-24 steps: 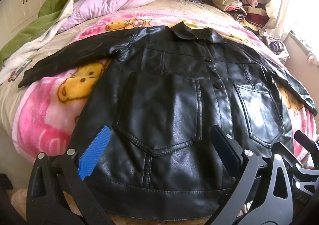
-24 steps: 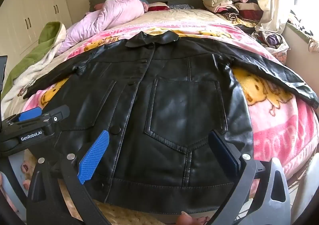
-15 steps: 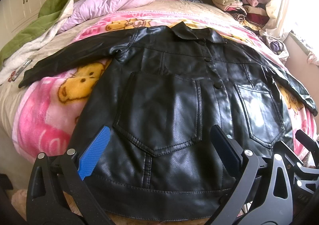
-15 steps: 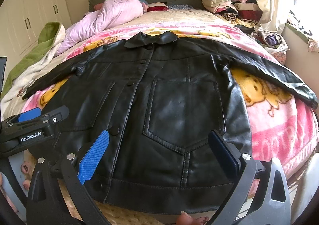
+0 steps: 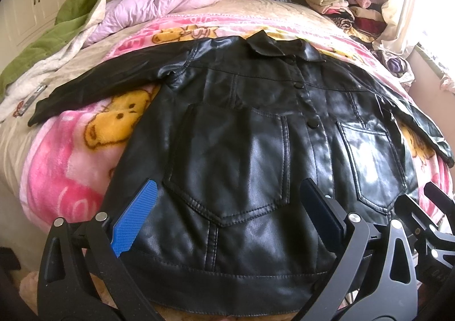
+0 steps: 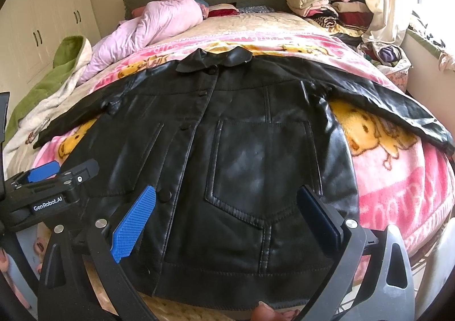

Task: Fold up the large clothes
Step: 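Move both grippers toward the black leather jacket's sleeves, then grasp the jacket sleeve cuff with the right gripper and lift it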

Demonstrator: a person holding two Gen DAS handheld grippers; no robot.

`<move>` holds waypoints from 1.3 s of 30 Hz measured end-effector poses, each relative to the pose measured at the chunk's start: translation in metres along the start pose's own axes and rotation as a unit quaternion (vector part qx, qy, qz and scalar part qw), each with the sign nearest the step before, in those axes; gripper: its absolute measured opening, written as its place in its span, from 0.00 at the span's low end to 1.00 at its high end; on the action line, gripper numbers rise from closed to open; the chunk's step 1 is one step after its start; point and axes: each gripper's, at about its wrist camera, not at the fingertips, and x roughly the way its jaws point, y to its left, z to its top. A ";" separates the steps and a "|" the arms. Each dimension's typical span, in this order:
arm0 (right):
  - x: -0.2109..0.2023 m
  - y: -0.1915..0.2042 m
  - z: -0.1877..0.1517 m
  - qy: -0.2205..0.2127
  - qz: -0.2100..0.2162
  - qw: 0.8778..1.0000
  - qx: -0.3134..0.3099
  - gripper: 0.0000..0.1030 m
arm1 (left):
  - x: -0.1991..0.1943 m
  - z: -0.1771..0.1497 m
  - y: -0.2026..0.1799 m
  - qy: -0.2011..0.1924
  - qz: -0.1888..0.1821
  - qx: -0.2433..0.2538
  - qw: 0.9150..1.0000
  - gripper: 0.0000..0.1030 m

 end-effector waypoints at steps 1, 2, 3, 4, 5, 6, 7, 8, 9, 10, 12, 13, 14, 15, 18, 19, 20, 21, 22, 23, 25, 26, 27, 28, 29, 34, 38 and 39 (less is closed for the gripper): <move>0.001 0.001 0.001 0.002 0.000 1.000 -0.001 0.96 | 0.000 0.001 0.000 -0.001 0.000 0.000 1.000 0.91; 0.002 0.001 0.003 0.002 0.000 1.000 -0.002 0.96 | 0.001 0.001 0.000 0.000 0.001 0.000 1.000 0.91; 0.003 0.001 0.004 -0.003 0.003 1.000 0.000 0.96 | 0.001 0.002 0.001 0.001 0.001 -0.001 1.000 0.91; 0.003 0.002 0.006 -0.006 0.006 1.000 0.000 0.96 | 0.003 0.003 0.001 0.002 0.001 -0.002 1.000 0.91; 0.005 0.002 0.009 -0.007 0.006 1.000 0.000 0.96 | 0.004 0.005 0.001 0.004 0.002 -0.001 1.000 0.91; 0.005 0.003 0.010 -0.008 0.005 1.000 -0.002 0.96 | 0.006 0.008 0.000 0.005 0.004 0.001 1.000 0.91; 0.006 0.003 0.013 -0.009 0.007 1.000 -0.001 0.96 | 0.007 0.010 0.001 0.005 0.005 0.002 1.000 0.91; 0.007 0.004 0.017 -0.013 0.010 1.000 0.001 0.96 | 0.008 0.012 0.000 0.004 0.006 0.003 1.000 0.91; 0.008 0.004 0.021 -0.020 0.014 1.000 0.003 0.96 | 0.010 0.016 0.001 0.002 0.009 0.005 1.000 0.91; 0.007 0.004 0.023 -0.029 0.018 0.999 0.005 0.96 | 0.010 0.020 0.000 0.001 0.012 0.005 1.000 0.91; 0.008 0.004 0.031 -0.040 0.024 0.999 0.009 0.96 | 0.013 0.029 0.001 -0.001 0.015 0.005 1.000 0.91; 0.010 0.004 0.035 -0.039 0.024 0.999 0.010 0.96 | 0.013 0.033 0.001 -0.001 0.015 0.005 1.000 0.91; 0.012 0.003 0.039 -0.038 0.023 0.999 0.011 0.96 | 0.014 0.037 0.001 -0.001 0.016 0.006 1.000 0.91; 0.015 0.002 0.042 -0.031 0.022 0.999 0.012 0.96 | 0.016 0.043 0.001 -0.002 0.018 0.005 1.000 0.91; 0.020 -0.001 0.056 -0.029 0.026 0.999 0.020 0.96 | 0.021 0.056 0.001 -0.001 0.020 0.007 1.000 0.91; 0.022 -0.003 0.061 -0.030 0.027 0.999 0.023 0.96 | 0.022 0.059 0.001 -0.001 0.021 0.007 1.000 0.91; 0.022 -0.004 0.065 -0.031 0.026 0.999 0.026 0.96 | 0.023 0.063 0.000 -0.003 0.020 0.007 1.000 0.91; 0.023 -0.006 0.069 -0.033 0.023 0.999 0.029 0.96 | 0.025 0.068 0.000 -0.003 0.020 0.006 1.000 0.91; 0.024 -0.007 0.073 -0.037 0.023 0.998 0.034 0.96 | 0.027 0.073 0.000 -0.003 0.018 0.007 1.000 0.91; 0.025 -0.010 0.076 -0.040 0.025 0.998 0.039 0.96 | 0.027 0.077 0.000 -0.005 0.018 0.008 1.000 0.91; 0.029 -0.014 0.083 -0.038 0.026 0.998 0.051 0.96 | 0.032 0.088 -0.003 -0.006 0.017 0.010 1.000 0.91; 0.032 -0.016 0.087 -0.035 0.029 0.997 0.054 0.96 | 0.034 0.093 -0.004 -0.005 0.016 0.012 1.000 0.91; 0.034 -0.018 0.091 -0.033 0.029 0.997 0.057 0.96 | 0.036 0.098 -0.005 -0.003 0.015 0.013 1.000 0.91; 0.037 -0.021 0.096 -0.036 0.027 0.997 0.062 0.96 | 0.038 0.103 -0.006 -0.003 0.014 0.015 1.000 0.91; 0.037 -0.023 0.100 -0.039 0.027 0.997 0.061 0.96 | 0.040 0.107 -0.008 -0.003 0.014 0.016 1.000 0.91; 0.051 -0.044 0.122 -0.035 0.034 0.995 0.090 0.96 | 0.053 0.132 -0.018 -0.003 0.003 0.025 1.000 0.91; 0.058 -0.064 0.138 -0.038 0.030 0.992 0.113 0.96 | 0.066 0.148 -0.024 0.002 0.003 0.028 1.000 0.91; 0.059 -0.068 0.141 -0.038 0.025 0.992 0.116 0.96 | 0.070 0.153 -0.027 0.003 0.004 0.027 1.000 0.91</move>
